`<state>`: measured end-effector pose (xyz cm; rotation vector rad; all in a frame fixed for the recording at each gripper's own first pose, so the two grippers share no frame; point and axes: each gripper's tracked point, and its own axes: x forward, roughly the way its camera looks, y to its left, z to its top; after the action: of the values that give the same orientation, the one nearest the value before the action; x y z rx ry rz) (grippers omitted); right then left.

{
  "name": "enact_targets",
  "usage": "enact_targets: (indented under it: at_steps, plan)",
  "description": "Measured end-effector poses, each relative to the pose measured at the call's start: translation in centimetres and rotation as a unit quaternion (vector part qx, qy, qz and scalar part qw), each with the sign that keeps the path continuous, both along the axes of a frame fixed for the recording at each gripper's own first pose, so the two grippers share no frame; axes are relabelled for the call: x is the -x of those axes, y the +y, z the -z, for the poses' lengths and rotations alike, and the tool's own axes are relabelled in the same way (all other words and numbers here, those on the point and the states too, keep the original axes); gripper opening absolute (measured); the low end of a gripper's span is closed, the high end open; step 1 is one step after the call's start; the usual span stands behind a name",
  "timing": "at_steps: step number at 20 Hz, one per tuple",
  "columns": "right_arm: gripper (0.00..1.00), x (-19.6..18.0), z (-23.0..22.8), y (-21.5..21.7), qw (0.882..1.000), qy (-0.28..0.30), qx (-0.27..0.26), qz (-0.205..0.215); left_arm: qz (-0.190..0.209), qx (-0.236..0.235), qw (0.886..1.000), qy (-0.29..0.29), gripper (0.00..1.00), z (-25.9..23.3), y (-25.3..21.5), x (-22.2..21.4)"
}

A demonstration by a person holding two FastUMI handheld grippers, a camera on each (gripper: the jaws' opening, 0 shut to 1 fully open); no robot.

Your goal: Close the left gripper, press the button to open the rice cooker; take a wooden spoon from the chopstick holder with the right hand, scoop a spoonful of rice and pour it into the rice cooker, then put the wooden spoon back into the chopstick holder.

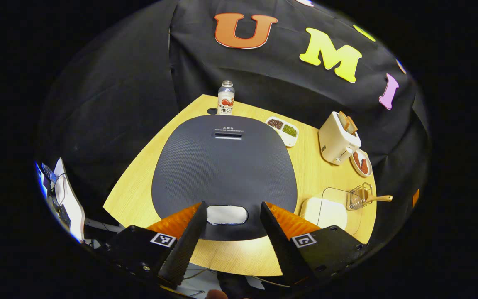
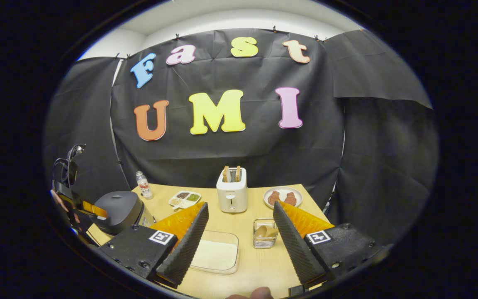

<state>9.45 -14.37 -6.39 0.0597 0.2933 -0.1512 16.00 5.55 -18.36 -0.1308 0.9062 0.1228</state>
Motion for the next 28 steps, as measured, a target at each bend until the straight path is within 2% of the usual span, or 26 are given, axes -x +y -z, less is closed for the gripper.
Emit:
enact_targets:
  at_steps: [4, 9, 10, 11, 14, 20, 25, 26, 28]
  plan:
    - [1.0, -0.8, 0.9, 0.2, 1.0, 0.009, -0.026, -0.014, 0.026, -0.037, 0.999, 0.022, 0.88, 1.2, -0.1, 0.5]
    - [1.0, -2.0, 1.4, -0.1, 0.999, 0.008, -0.032, -0.042, -0.001, -0.025, 1.0, 0.015, 0.88, 1.2, -0.1, 0.3]
    - [1.0, -2.3, 2.0, -0.1, 0.998, 0.009, -0.033, -0.048, -0.009, -0.025, 1.0, 0.011, 0.99, 1.3, -0.2, 0.4]
    - [1.0, -2.6, 2.4, 0.0, 0.998, 0.014, -0.034, -0.053, -0.016, -0.025, 1.0, 0.002, 0.89, 1.3, -0.1, 0.1]
    - [1.0, -2.6, 2.2, 0.9, 0.996, 0.014, -0.047, -0.073, -0.018, -0.031, 0.999, 0.002, 0.89, 1.6, -0.2, 0.4]
    - [1.0, 0.3, 1.3, 0.3, 0.997, 0.002, -0.039, -0.062, -0.005, -0.042, 0.998, -0.039, 0.9, 1.6, -0.5, 1.0]
    - [0.99, 3.6, 0.3, 1.0, 0.998, 0.009, -0.016, -0.066, -0.009, -0.048, 0.993, -0.11, 0.91, 1.5, -0.5, 0.8]
    - [1.0, 4.2, -0.2, 1.1, 0.998, 0.006, -0.013, -0.066, 0.001, -0.059, 0.99, -0.129, 0.89, 1.7, -0.7, 0.6]
    - [1.0, 5.0, -1.2, 1.6, 0.998, -0.005, -0.008, -0.067, -0.007, -0.052, 0.989, -0.136, 0.9, 1.3, -0.7, 0.3]
